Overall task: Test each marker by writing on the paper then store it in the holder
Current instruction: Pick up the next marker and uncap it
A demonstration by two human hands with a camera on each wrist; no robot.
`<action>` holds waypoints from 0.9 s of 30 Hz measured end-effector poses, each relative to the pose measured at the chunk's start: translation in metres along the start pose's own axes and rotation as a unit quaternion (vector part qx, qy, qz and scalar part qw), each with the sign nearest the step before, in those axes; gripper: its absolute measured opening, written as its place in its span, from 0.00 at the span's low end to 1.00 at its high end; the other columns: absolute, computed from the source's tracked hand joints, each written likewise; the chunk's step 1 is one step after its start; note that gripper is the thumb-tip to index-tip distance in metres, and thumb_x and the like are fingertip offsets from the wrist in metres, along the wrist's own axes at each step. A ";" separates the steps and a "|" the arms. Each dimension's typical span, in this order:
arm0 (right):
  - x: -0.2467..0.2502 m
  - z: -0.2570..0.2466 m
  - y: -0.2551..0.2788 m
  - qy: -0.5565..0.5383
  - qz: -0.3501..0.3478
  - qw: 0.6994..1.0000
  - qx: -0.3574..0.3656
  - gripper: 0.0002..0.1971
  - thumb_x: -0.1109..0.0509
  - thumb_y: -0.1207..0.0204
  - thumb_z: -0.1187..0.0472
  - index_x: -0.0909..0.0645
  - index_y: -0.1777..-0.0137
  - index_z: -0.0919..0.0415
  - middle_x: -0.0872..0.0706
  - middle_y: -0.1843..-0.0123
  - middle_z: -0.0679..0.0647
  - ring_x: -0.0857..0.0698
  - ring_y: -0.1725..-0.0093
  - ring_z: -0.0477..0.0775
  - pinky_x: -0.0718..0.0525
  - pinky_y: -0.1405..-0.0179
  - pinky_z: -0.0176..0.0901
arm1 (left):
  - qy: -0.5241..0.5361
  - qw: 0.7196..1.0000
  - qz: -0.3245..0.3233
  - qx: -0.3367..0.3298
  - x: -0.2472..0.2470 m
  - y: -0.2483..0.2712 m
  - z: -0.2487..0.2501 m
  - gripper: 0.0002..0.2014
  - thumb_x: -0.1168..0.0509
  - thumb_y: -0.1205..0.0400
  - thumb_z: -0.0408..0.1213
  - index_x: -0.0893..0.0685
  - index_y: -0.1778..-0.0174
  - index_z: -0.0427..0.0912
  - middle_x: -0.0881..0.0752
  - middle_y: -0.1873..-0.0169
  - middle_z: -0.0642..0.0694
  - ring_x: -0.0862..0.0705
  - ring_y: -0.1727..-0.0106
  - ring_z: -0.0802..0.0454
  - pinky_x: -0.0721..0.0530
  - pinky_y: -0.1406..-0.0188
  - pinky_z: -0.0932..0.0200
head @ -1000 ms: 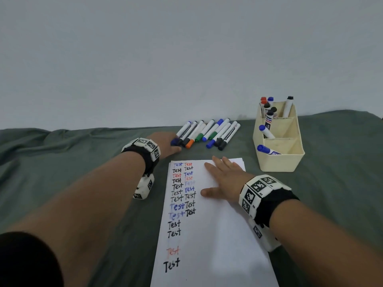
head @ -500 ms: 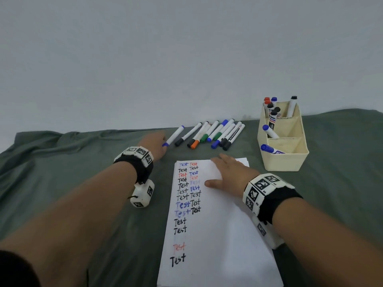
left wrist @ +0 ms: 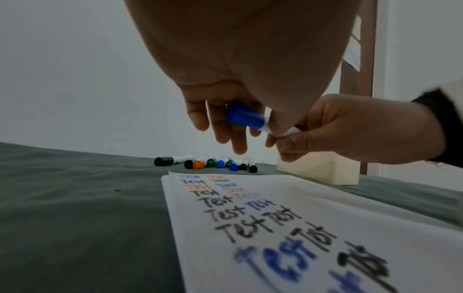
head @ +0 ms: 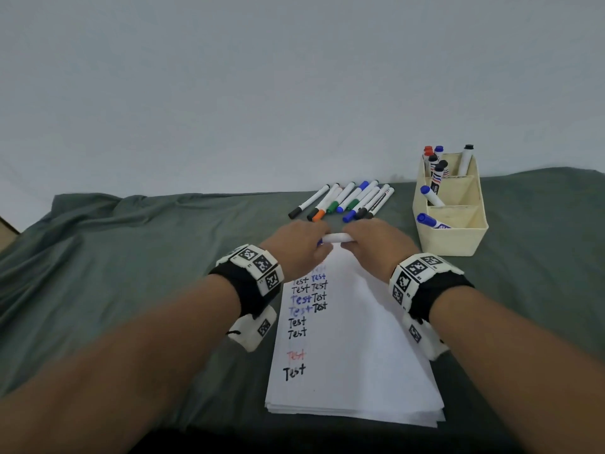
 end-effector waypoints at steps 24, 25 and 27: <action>-0.011 -0.004 0.000 0.015 -0.076 0.997 0.011 0.11 0.40 0.12 0.46 0.21 0.39 0.50 0.19 0.50 0.47 0.21 0.53 0.51 0.27 0.54 0.45 | -0.046 0.975 -0.063 0.207 -0.001 0.056 -0.124 0.10 0.34 0.17 0.38 0.23 0.41 0.43 0.15 0.46 0.39 0.17 0.48 0.40 0.20 0.47 0.48; -0.012 -0.004 -0.001 0.016 -0.075 0.997 0.010 0.12 0.40 0.12 0.46 0.21 0.38 0.50 0.21 0.51 0.46 0.21 0.53 0.51 0.27 0.54 0.45 | -0.064 0.976 -0.077 0.194 0.001 0.056 -0.130 0.10 0.33 0.18 0.37 0.19 0.42 0.43 0.15 0.44 0.40 0.18 0.44 0.40 0.21 0.43 0.50; -0.013 -0.003 -0.001 0.013 -0.070 0.997 0.011 0.13 0.39 0.12 0.46 0.21 0.37 0.50 0.22 0.51 0.46 0.21 0.52 0.51 0.26 0.53 0.45 | -0.081 0.977 -0.097 0.172 0.003 0.055 -0.138 0.12 0.30 0.20 0.36 0.14 0.40 0.42 0.16 0.41 0.40 0.19 0.38 0.41 0.23 0.38 0.50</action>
Point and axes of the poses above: each hand's wrist, its own y-axis away from the middle knuckle, its own x-axis out of the back of the hand, z = x × y, the point moved 6 cm from there along -y, towards the middle knuckle
